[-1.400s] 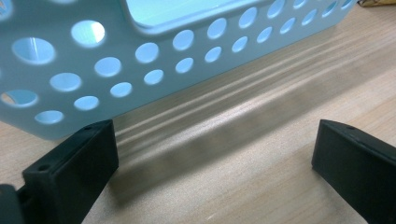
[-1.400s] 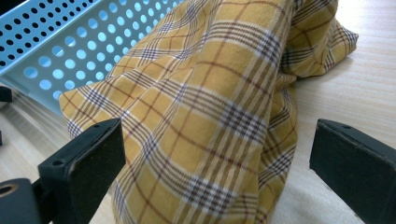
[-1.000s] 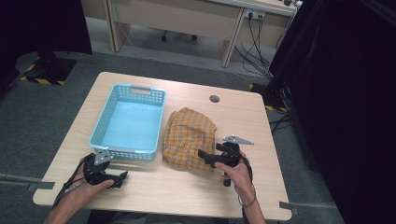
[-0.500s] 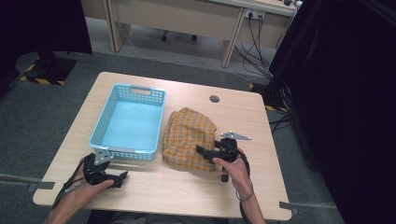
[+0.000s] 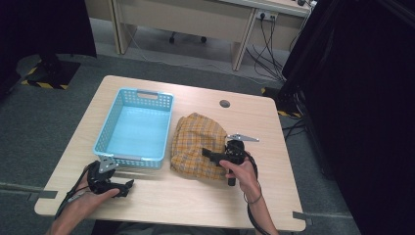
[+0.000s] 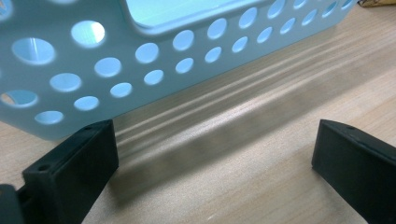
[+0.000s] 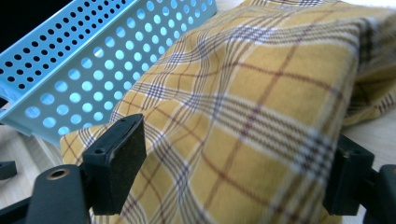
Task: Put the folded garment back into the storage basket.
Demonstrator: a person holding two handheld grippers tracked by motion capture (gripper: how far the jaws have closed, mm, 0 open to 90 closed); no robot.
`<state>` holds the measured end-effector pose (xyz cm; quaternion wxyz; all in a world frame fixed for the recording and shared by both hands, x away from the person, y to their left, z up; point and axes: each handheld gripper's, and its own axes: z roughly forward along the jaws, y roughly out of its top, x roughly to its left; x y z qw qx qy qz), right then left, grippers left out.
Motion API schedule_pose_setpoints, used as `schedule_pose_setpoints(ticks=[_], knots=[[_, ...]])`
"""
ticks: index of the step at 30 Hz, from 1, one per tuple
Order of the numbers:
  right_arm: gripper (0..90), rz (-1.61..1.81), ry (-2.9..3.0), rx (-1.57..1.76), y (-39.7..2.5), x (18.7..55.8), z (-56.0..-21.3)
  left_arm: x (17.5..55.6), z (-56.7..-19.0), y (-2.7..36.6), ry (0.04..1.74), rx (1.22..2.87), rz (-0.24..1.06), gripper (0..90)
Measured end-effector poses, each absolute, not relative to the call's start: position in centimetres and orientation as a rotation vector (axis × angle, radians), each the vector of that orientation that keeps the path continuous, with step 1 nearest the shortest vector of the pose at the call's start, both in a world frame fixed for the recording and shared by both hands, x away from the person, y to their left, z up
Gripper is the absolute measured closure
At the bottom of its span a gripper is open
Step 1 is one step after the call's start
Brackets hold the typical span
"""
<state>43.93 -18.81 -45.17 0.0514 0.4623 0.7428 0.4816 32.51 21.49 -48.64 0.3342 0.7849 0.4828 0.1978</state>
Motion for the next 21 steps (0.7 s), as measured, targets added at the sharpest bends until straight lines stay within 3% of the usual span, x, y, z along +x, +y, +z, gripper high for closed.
schedule_pose_setpoints(ticks=[15, 21], knots=[[38.3, 1.513, 2.304, 1.427, -18.2, 45.9, -45.8, 32.5, -48.6, 21.5, 1.26, 2.049, 0.516, 0.0], [55.9, 1.553, 2.349, 1.435, -18.1, 46.7, -46.0, 32.5, -48.6, 21.5, 1.26, 2.048, 0.516, 0.0]])
